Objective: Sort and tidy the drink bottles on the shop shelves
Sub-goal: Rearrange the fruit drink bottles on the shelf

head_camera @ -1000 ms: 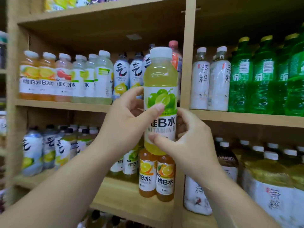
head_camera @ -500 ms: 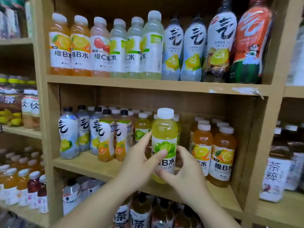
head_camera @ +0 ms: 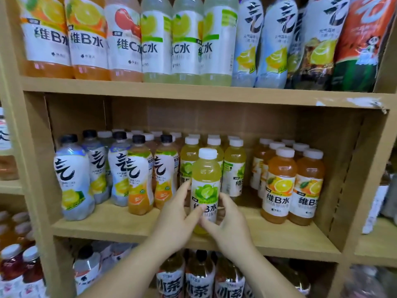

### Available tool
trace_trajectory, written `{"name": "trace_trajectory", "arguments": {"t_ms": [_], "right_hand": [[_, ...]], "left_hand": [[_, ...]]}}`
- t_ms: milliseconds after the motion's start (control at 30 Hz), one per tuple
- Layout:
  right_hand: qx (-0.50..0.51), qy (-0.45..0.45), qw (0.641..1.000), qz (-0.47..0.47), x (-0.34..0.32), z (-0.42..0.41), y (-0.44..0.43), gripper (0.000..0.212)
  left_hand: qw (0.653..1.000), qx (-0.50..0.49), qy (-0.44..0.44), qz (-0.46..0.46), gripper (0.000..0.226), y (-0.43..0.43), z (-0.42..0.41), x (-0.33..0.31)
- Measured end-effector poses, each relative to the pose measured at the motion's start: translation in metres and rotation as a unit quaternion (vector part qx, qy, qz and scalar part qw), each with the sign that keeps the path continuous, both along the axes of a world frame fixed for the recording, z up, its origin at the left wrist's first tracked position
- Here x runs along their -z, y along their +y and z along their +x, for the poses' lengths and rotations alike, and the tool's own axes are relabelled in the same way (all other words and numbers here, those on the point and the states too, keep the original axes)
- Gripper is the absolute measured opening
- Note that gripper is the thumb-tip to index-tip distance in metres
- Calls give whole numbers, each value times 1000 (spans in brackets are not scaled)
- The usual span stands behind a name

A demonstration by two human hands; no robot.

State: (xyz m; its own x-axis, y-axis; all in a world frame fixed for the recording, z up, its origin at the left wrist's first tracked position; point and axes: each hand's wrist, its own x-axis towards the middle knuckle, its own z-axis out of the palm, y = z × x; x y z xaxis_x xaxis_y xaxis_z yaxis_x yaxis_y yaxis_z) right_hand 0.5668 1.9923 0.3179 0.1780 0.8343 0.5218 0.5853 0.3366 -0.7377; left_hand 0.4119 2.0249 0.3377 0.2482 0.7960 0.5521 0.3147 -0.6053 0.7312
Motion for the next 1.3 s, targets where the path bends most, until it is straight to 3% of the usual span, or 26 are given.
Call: {"name": "trace_trajectory", "arguments": {"t_ms": [100,267,533,900,1000,1100,1200,1300], "right_hand": [[19,-9,1000,-10,-4,-2,6,50],[34,-46,998,-36,-10,-9,25,51],[43,-81,995,-43,0,-19,54,47],[56,-82,994,-51,0,-20,57,44],[69,-34,997,8,-14,-21,42,47],[80,-18,986,147,-57,-25,18,30],[81,-32,947,310,-127,-34,-14,13],[71,-26,914,400,-195,-35,-34,15]], "left_hand": [[1000,-14,4,-6,58,14,-1,13],[997,-75,13,3,60,31,-7,19],[982,-181,12,59,45,41,-10,19],[979,-197,28,43,40,38,-8,13],[981,-180,5,66,32,29,-15,2],[976,-157,-25,147,22,14,-23,-35],[957,-141,-73,244,15,-10,-32,-93],[937,-122,-115,306,15,-31,-39,-154]]}}
